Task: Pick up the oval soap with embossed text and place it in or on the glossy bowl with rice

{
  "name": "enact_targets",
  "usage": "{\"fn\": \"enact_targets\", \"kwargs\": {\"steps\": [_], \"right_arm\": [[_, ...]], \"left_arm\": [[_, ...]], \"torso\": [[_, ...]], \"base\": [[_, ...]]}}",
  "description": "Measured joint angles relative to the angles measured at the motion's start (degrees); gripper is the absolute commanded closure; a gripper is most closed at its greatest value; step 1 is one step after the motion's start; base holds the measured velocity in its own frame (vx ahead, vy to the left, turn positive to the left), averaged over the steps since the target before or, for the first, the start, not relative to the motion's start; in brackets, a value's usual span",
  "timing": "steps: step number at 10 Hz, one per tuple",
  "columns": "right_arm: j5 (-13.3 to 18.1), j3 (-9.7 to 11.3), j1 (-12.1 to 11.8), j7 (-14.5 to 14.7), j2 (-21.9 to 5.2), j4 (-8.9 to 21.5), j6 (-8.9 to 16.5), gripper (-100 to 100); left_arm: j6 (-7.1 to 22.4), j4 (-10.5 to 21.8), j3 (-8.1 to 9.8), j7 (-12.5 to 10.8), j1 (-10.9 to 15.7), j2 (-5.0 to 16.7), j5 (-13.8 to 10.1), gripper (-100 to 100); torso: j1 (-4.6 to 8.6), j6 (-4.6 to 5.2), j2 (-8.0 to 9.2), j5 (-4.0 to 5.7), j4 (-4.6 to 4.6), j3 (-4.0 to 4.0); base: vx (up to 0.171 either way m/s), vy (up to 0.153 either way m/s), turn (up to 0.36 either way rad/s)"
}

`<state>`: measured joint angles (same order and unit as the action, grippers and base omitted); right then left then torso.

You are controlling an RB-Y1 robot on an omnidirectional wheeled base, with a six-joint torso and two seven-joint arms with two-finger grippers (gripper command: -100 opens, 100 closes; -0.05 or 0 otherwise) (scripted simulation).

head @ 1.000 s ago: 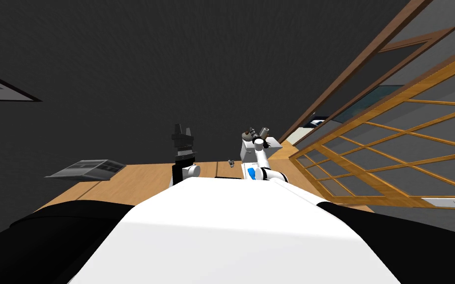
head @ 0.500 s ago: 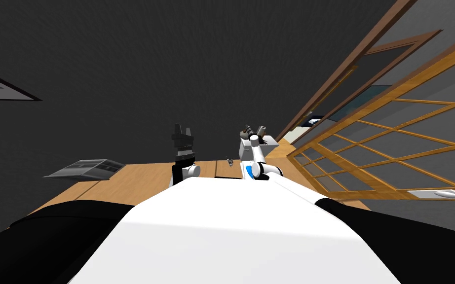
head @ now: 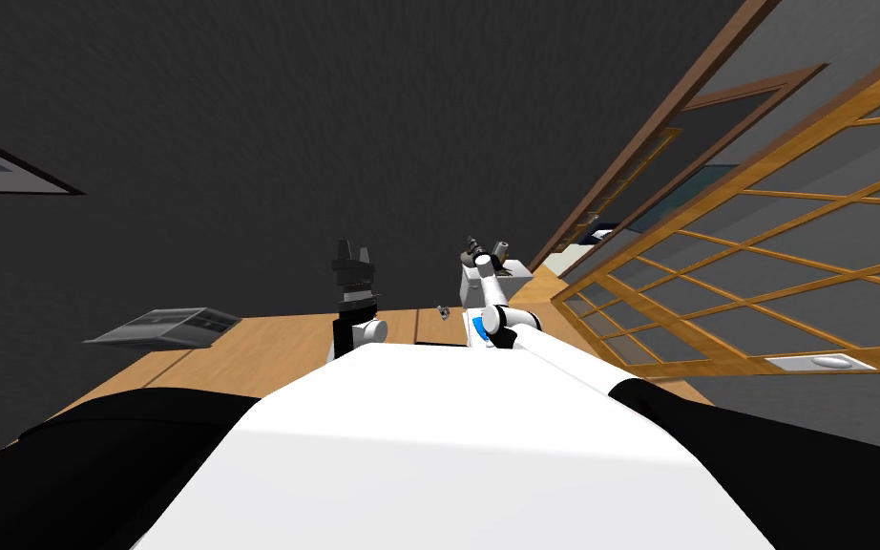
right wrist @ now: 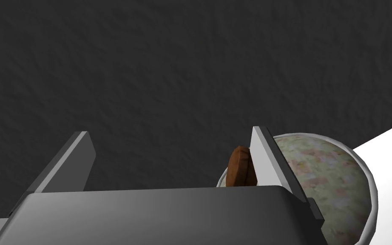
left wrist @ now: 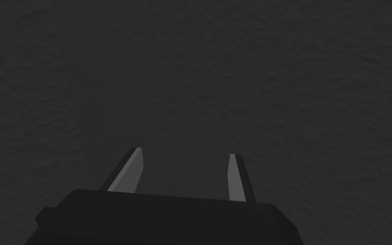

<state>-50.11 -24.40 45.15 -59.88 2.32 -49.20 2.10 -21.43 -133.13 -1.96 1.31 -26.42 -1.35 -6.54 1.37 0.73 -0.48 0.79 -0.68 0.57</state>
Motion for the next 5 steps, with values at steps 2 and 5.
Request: {"fn": "enact_targets", "kwargs": {"steps": [2,5], "right_arm": [[0.0,0.0,0.0,0.0,0.0,0.0,0.0,0],[0.0,0.0,0.0,0.0,0.0,0.0,0.0,0]], "left_arm": [[0.0,0.0,0.00,0.0,0.0,0.0,0.0,0],[0.0,0.0,0.00,0.0,0.0,0.0,0.0,0]], "torso": [[0.00,0.00,-0.04,0.00,-0.01,0.02],[0.00,0.00,-0.04,0.00,-0.01,0.03]], "base": [[0.000,0.000,0.000],[0.000,0.000,0.000]]}}
